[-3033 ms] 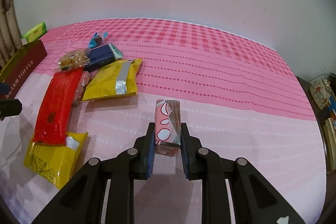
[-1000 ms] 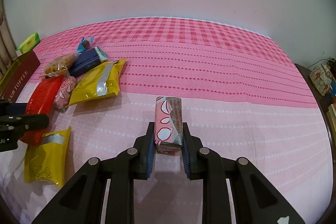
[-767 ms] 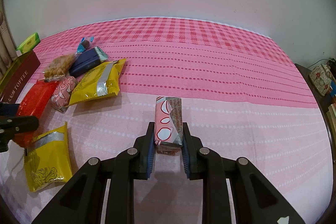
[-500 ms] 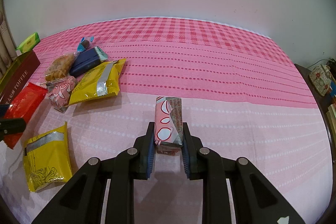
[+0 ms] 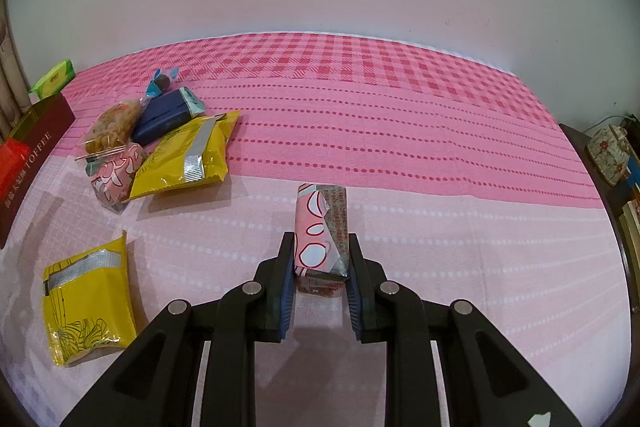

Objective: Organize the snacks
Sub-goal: 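Carry the red wrapper over the tin with the left tool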

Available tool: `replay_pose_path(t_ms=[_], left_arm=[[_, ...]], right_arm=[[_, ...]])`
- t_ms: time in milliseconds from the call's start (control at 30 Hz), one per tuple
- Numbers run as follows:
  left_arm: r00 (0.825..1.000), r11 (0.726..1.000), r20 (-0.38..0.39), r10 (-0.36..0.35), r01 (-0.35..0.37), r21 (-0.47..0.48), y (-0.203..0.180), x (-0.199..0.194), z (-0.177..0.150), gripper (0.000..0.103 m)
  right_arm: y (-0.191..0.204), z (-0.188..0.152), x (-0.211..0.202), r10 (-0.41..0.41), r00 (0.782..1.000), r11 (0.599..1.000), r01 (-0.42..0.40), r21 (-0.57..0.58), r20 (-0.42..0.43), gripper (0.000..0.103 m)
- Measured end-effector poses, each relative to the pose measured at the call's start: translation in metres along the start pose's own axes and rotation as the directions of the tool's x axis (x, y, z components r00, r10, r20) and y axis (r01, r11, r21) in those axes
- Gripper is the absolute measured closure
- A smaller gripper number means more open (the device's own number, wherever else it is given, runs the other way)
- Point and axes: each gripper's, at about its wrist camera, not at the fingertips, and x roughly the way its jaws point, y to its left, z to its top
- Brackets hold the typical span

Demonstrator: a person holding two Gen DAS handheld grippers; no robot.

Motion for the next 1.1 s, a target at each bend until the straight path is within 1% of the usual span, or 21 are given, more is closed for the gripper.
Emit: replay_pose_path(t_ms=[133,200,367,500,633,800,1000,1100], left_arm=[[0.998,0.997,0.021,0.054,-0.053,-0.05,0.038,-0.008,0.003,0.058],[0.997,0.993,0.02,0.077,-0.075,-0.092,0.063,-0.008,0.005,0.058],[0.989,0.978,-0.002,0.145,-0.144,-0.148,0.111,-0.002,0.002,0.058],[0.985,0.967,-0.039,0.166,-0.171,-0.189,0.143,0.009,-0.004,0.058],[0.984,0.958,-0.083,0.158,-0.173,-0.228,0.167,0.026,-0.012,0.058],[0.981,0.956,-0.112,0.159,-0.181,-0.231,0.179,0.04,-0.019,0.057],[0.98,0.958,-0.136,0.147,-0.175,-0.227,0.185,0.052,-0.028,0.057],[0.982,0.96,-0.127,0.138,-0.165,-0.229,0.186,0.053,-0.03,0.057]], right_arm=[[0.0,0.0,0.0,0.0,1.0,1.0,0.0,-0.001,0.0,0.082],[0.0,0.0,0.001,0.001,1.0,1.0,-0.001,-0.001,0.0,0.082],[0.0,0.0,0.0,0.0,1.0,1.0,0.0,-0.001,-0.001,0.082],[0.0,0.0,0.001,-0.001,1.0,1.0,0.001,-0.002,-0.001,0.082],[0.0,0.001,0.001,-0.006,1.0,1.0,0.006,-0.007,-0.001,0.082],[0.001,0.0,0.0,-0.016,1.0,1.0,0.016,-0.014,-0.001,0.082],[0.003,0.0,0.0,-0.02,1.0,1.0,0.02,-0.017,-0.001,0.082],[0.003,0.0,0.0,-0.021,1.0,1.0,0.021,-0.016,-0.001,0.082]])
